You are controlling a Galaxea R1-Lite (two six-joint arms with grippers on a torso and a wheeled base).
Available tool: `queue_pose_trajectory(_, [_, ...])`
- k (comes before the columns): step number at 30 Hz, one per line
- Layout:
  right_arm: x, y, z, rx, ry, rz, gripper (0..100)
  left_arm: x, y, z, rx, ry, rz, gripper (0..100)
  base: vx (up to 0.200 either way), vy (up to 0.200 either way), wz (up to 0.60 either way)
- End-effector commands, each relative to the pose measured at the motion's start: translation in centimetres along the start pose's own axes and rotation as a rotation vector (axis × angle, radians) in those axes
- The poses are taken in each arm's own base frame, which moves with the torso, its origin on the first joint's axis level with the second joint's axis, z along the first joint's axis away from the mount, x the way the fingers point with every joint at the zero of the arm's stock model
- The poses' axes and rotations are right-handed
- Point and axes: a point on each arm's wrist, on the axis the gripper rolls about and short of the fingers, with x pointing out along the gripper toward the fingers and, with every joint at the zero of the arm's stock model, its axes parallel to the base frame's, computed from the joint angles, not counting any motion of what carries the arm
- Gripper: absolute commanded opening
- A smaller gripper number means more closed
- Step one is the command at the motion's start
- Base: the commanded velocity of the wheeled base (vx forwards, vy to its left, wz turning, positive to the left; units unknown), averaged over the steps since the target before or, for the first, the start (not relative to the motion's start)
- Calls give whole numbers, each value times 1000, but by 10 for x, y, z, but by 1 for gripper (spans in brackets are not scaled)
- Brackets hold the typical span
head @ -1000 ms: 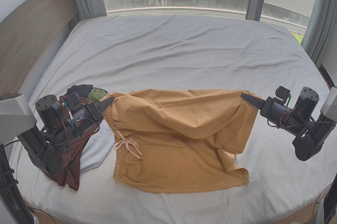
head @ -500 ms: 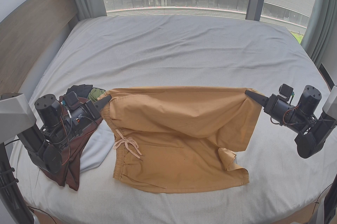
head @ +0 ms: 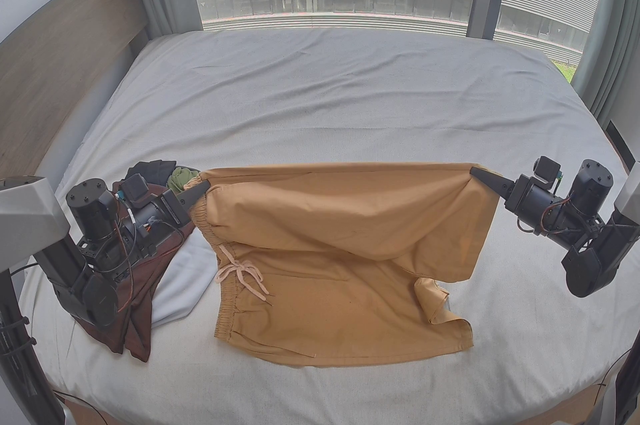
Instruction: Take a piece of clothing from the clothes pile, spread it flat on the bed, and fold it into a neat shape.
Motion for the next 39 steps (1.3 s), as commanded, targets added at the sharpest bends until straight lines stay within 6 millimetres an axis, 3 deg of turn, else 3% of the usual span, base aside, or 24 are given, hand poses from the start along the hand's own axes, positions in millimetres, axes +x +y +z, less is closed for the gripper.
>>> queue_pose_trajectory(1, [-1,-1,1,-2,2,5,0,0,4,-1,-3,1,10,0,0,0,0])
queue_pose_trajectory(27, [-5,-4,7,-5,-14,-4,0,1,6,-2,-2,2,14,0,0,0,0])
queue_pose_trajectory(39, [11,10,18,-50,-48,60,0,2,-5,7,33,-27,-13,0,0,0,0])
